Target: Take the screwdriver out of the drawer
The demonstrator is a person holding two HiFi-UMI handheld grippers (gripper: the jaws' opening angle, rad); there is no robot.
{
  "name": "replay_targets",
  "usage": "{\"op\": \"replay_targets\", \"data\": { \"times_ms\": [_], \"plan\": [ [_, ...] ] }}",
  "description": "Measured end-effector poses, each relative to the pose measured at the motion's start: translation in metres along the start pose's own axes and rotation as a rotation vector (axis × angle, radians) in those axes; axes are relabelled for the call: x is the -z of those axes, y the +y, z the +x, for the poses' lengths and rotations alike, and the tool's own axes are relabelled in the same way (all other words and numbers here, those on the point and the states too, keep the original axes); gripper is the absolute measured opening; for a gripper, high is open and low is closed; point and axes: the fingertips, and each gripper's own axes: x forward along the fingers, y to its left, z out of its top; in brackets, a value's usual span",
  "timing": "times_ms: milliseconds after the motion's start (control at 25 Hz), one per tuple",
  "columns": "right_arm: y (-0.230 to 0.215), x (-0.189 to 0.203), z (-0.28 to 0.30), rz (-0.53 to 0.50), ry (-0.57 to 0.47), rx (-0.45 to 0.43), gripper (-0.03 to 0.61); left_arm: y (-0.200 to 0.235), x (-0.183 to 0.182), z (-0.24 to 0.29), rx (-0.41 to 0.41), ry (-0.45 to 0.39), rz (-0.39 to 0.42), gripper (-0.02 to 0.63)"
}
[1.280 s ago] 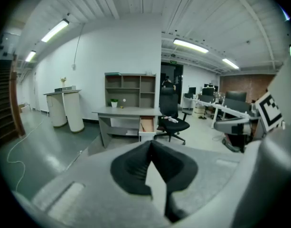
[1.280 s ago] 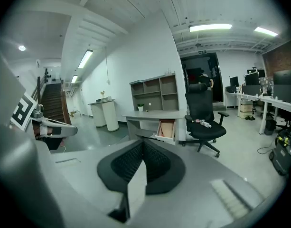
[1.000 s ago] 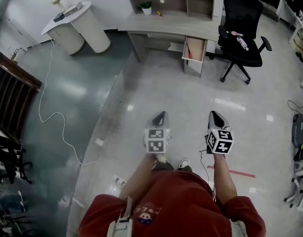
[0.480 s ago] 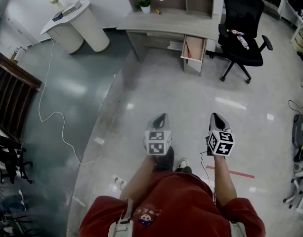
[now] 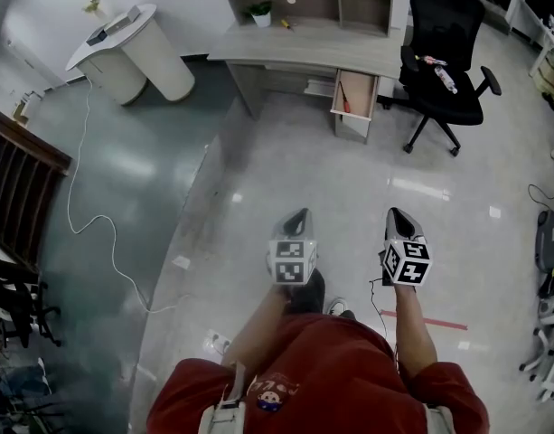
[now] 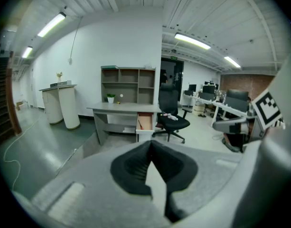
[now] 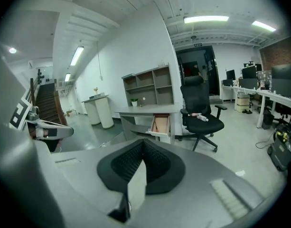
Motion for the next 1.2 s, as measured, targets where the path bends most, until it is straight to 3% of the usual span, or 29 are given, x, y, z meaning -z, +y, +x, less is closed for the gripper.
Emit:
{"op": "replay_targets", "data": {
  "times_ms": [1200],
  "plan": [
    [0.078,-0.126,0.3,-0.029,0.061,0.041,0.002,0.237,-0.111,0.205,0.063,0.031,-0.051,0.0]
  ]
}}
